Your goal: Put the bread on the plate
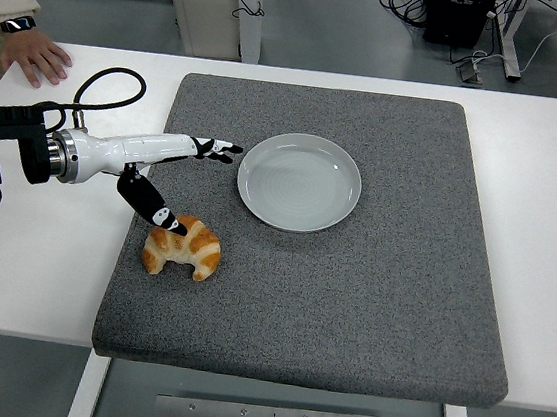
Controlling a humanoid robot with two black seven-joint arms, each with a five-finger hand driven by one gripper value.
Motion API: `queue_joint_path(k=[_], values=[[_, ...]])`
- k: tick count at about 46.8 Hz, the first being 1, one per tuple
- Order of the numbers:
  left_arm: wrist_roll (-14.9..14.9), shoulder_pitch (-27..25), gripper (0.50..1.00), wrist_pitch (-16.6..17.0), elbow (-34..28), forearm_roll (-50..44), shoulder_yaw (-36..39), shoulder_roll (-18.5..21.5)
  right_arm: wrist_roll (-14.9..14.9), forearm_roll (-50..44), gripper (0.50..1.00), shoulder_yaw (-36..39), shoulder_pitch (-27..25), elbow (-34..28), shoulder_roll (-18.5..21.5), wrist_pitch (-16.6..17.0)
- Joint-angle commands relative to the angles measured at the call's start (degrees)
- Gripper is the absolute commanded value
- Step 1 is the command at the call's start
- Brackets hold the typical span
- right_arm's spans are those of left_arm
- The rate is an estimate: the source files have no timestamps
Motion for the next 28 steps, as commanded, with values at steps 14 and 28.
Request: queue_joint_path(k=[14, 28], values=[[-0.11, 3.85, 0.968, 0.65, 0.06, 7.76, -0.09, 0.08, 0.0, 0.0, 1.0, 0.0, 0.09, 0.0, 0.0, 0.0], [-0.2, 4.38, 0.968, 2.76, 0.06, 9.08, 0.18, -0.44, 0.0, 0.0, 1.0, 0.0, 0.0, 0.0, 0.0, 0.0]])
